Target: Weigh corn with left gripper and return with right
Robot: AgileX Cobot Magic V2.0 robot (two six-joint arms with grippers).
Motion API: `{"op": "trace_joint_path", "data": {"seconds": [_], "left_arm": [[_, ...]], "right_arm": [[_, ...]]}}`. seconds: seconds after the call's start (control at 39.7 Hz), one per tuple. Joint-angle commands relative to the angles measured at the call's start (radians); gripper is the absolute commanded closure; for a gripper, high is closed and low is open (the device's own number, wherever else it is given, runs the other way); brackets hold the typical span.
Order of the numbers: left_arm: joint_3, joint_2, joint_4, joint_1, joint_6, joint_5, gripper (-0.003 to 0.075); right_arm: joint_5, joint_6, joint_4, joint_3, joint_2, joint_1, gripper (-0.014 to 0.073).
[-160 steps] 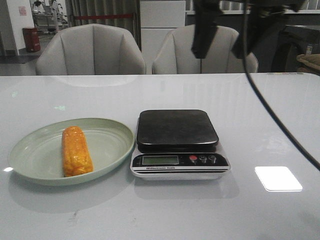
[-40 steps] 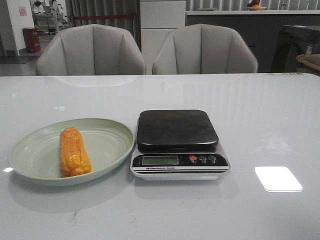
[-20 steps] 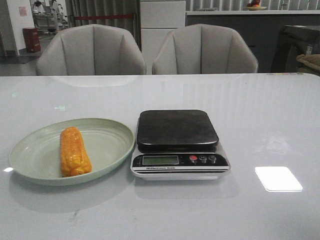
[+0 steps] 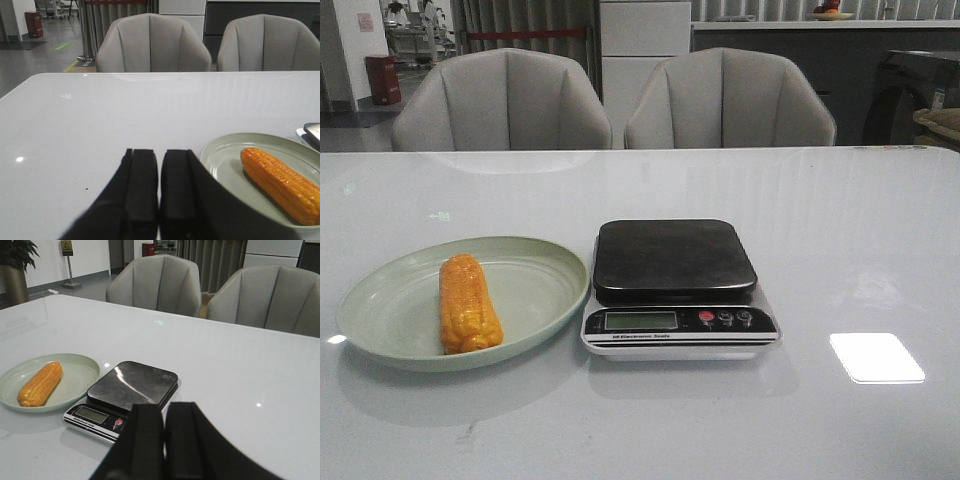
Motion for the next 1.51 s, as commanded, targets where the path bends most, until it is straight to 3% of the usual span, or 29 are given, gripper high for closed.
{"op": "trace_joint_path", "data": {"seconds": [0.0,0.45,0.71,0.91,1.08,1.49], "left_arm": [[0.029,-0.023,-0.001,0.001,-0.002,-0.073,0.0599],[0.029,-0.023,-0.001,0.001,-0.002,-0.073,0.0599],[0.029,-0.023,-0.001,0.001,-0.002,-0.073,0.0599],[0.029,-0.023,-0.001,0.001,-0.002,-0.073,0.0599],[0.029,-0.023,-0.001,0.001,-0.002,-0.073,0.0599],[0.029,-0.021,-0.001,0.001,-0.002,-0.073,0.0599]], "right_arm": [[-0.079,-0.008,-0.013,-0.029,0.011,-0.005,0.0427],[-0.094,-0.008,-0.013,-0.022,0.011,-0.019,0.0427],[-0.243,-0.008,-0.010,0.066,0.011,-0.223,0.0427],[-0.413,-0.008,0.094,0.224,-0.026,-0.347,0.0427],[-0.281,-0.008,0.103,0.225,-0.110,-0.349,0.0427],[-0.263,-0.008,0.103,0.225,-0.107,-0.349,0.0427]]}}
